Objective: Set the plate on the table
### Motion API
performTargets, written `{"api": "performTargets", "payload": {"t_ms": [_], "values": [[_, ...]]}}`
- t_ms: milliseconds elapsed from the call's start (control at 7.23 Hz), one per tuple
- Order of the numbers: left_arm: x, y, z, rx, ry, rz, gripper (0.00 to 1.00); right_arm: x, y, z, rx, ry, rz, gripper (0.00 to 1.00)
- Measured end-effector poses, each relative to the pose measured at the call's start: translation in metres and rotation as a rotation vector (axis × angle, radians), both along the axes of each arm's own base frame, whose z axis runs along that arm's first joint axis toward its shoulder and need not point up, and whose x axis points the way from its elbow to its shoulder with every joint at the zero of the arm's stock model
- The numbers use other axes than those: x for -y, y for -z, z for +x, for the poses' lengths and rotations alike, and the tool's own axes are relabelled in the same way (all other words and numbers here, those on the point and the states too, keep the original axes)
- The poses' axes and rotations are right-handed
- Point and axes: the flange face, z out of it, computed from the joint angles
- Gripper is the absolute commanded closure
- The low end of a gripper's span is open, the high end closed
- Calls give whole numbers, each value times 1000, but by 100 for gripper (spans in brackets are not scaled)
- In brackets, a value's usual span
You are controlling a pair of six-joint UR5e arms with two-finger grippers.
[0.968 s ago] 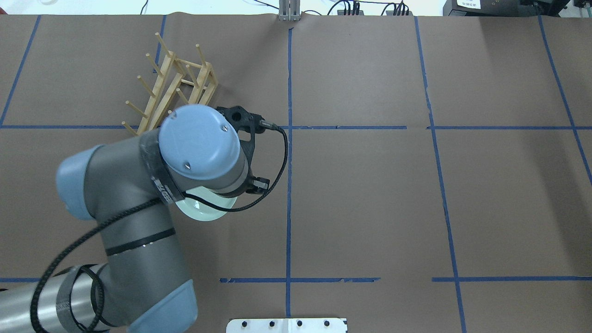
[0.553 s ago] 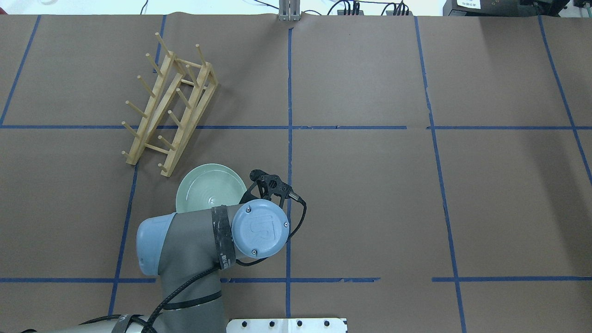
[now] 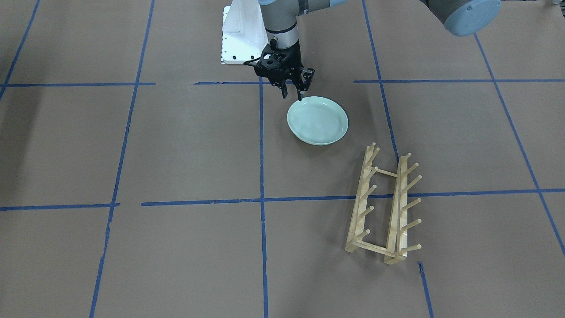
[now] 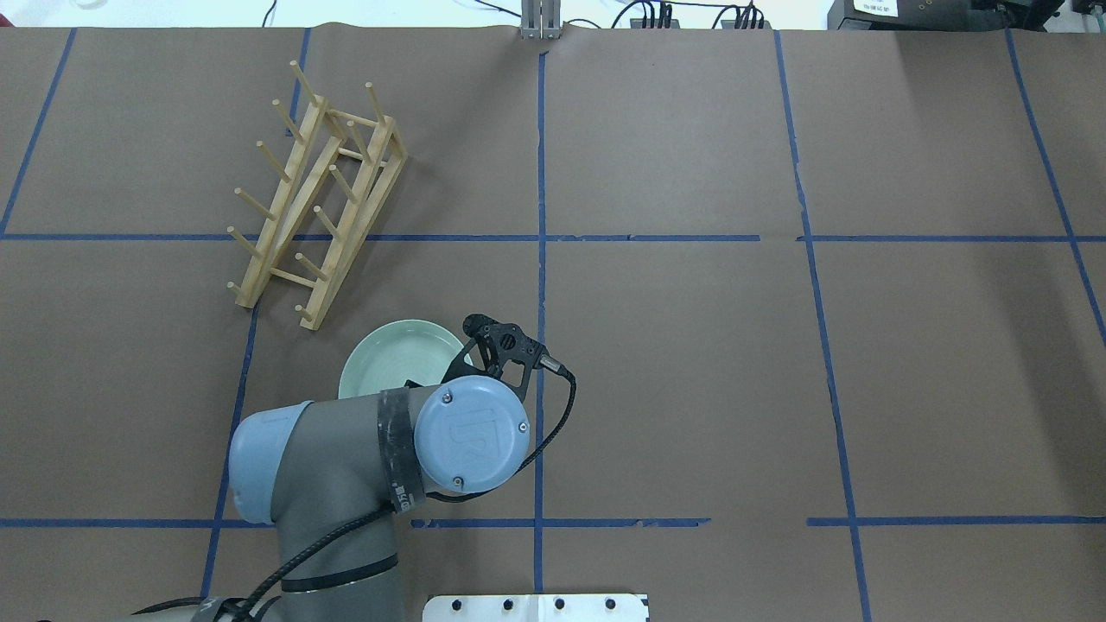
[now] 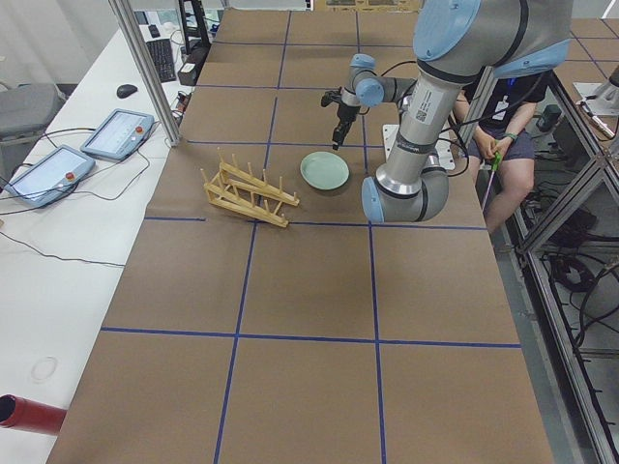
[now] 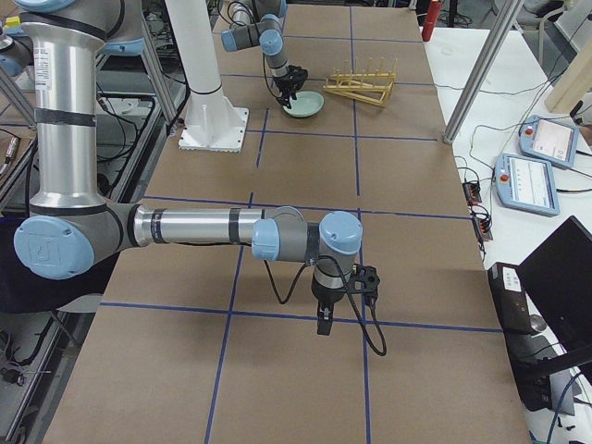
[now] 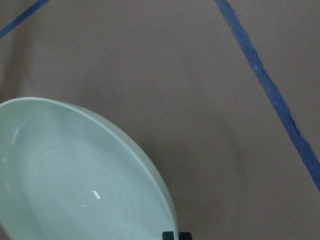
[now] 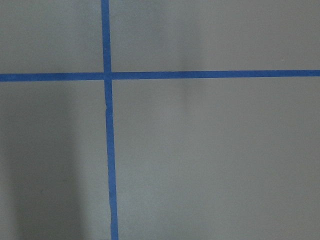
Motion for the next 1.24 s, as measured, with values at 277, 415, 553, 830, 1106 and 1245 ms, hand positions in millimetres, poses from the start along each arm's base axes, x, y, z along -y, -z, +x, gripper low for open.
{"api": "performTargets", "payload": {"t_ms": [277,415,553,830,1106,1245], "values": [[42,29,-55,-162,97,-25,0,0,0,0,0,0,0,0],[88,35,-105,-210,100,-37,0,0,0,0,0,1,0,0],[135,32,-164,-223,52,-10,0,0,0,0,0,1,1,0],[200,5,-266,-196,-49,72,0,0,0,0,0,1,1,0],[251,-48,-355,-159,-87,76,0,0,0,0,0,0,0,0],[275,-94,-413,-168,-87,31,0,0,0,0,0,1,1,0]]}}
